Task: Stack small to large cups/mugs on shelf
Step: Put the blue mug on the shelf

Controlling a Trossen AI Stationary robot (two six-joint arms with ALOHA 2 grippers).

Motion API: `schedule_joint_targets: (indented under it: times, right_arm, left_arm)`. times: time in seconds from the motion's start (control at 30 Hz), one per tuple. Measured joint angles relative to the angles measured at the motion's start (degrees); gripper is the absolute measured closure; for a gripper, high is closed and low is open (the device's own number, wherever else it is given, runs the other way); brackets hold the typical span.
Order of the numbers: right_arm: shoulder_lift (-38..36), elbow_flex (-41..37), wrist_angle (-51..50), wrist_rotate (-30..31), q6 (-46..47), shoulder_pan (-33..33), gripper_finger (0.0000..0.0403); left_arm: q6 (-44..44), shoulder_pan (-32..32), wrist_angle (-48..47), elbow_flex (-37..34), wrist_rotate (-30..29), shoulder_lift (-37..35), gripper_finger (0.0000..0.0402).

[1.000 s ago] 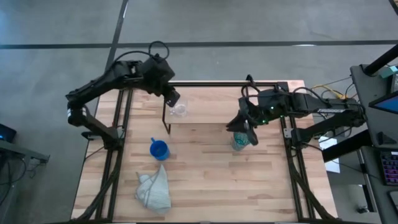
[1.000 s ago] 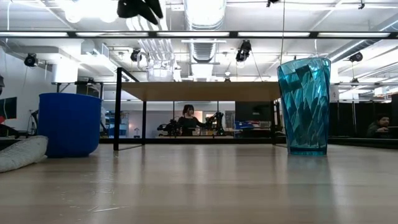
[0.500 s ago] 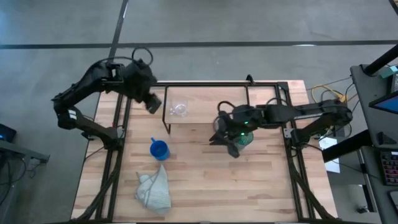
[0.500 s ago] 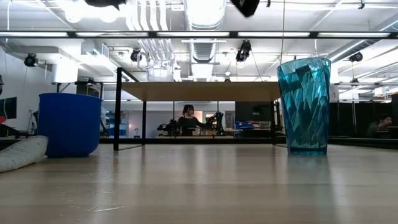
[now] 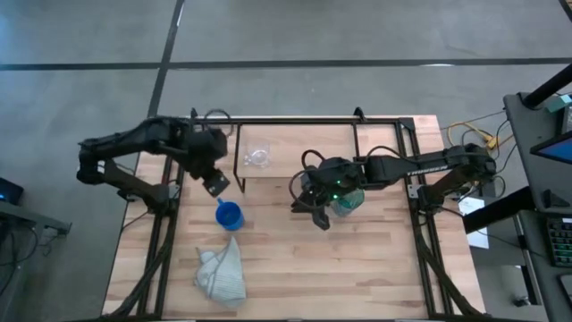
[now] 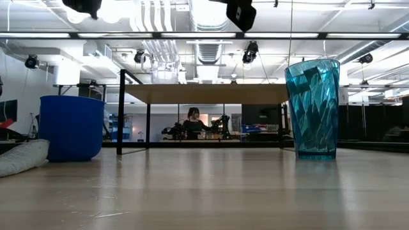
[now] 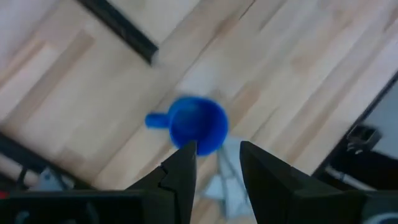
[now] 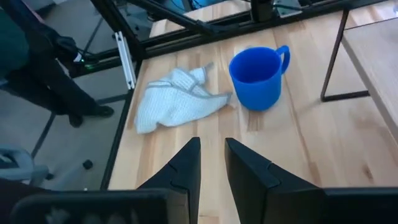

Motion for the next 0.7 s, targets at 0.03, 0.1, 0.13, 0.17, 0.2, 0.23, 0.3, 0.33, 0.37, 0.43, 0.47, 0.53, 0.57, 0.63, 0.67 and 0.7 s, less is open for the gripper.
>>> schedule_joint_targets:
  times: [0.03, 0.1, 0.13, 0.17, 0.2, 0.23, 0.3, 0.33, 0.37, 0.43, 0.47, 0.53, 0.57, 0.63, 0.67, 0.7]
  right_arm:
    - [-0.06, 0.00, 0.79, 0.00, 0.00, -0.01, 0.0335]
    - [-0.58, 0.00, 1.46, 0.00, 0.00, 0.00, 0.0335]
    - [-0.76, 0.00, 1.79, 0.00, 0.00, 0.01, 0.0335]
    - [-0.93, 0.00, 2.34, 0.00, 0.00, -0.01, 0.0335]
    - [-1.01, 0.00, 2.55, 0.00, 0.00, 0.01, 0.0335]
    - [-1.01, 0.00, 2.56, 0.00, 0.00, 0.01, 0.0335]
    - [-1.01, 0.00, 2.93, 0.00, 0.02, 0.03, 0.0335]
    - [-1.01, 0.00, 3.09, 0.00, 0.02, 0.03, 0.0335]
    - [-1.05, 0.00, 3.16, 0.00, 0.02, 0.03, 0.0335]
    - [-1.10, 0.00, 3.15, 0.00, 0.08, 0.03, 0.0335]
    - [-1.10, 0.00, 3.12, 0.00, 0.33, 0.03, 0.0335]
    - [-1.08, 0.00, 3.12, 0.00, 1.19, 0.03, 0.0335]
    - [-1.08, 0.00, 3.14, 0.00, 1.43, 0.03, 0.0335]
    - [-1.08, 0.00, 3.12, 0.00, 1.84, 0.03, 0.0335]
    - [-1.08, 0.00, 3.10, 0.00, 2.16, 0.03, 0.0335]
    - [-1.06, 0.00, 3.10, 0.00, 2.33, 0.03, 0.0335]
  left_arm:
    - [-0.35, -0.83, -0.46, -1.33, -0.03, -0.03, 0.0292]
    - [-2.04, -2.48, -0.06, -3.77, -0.22, 0.57, 0.0292]
    - [-2.94, -3.18, -0.07, -5.10, -0.18, 0.63, 0.0292]
    - [-3.02, -3.84, -0.22, -6.33, -0.08, 0.69, 0.0292]
    - [-3.09, -4.46, -0.14, -7.43, 0.02, 0.89, 0.0292]
    - [-3.67, -4.98, 0.06, -8.43, 0.02, 1.18, 0.0292]
    - [-5.83, -5.81, 0.14, -10.31, 0.02, 1.39, 0.0292]
    - [-6.68, -6.16, 0.70, -11.12, 0.14, 1.52, 0.0292]
    - [-7.90, -6.50, 1.56, -11.83, 0.62, 1.63, 0.0292]
    - [-10.89, -6.99, 2.06, -13.18, 1.56, 1.63, 0.0292]
    - [-12.50, -7.40, 2.08, -13.64, 1.71, 1.63, 0.0292]
    - [-15.53, -8.03, 2.14, -14.20, 1.92, 1.71, 0.0292]
    - [-17.13, -8.30, 2.14, -14.51, 1.97, 1.76, 0.0292]
    - [-19.74, -8.83, 2.34, -15.25, 2.10, 1.87, 0.0292]
    - [-20.87, -9.02, 2.58, -15.64, 2.14, 1.87, 0.0292]
    - [-21.72, -9.15, 2.93, -16.18, 2.42, 1.87, 0.0292]
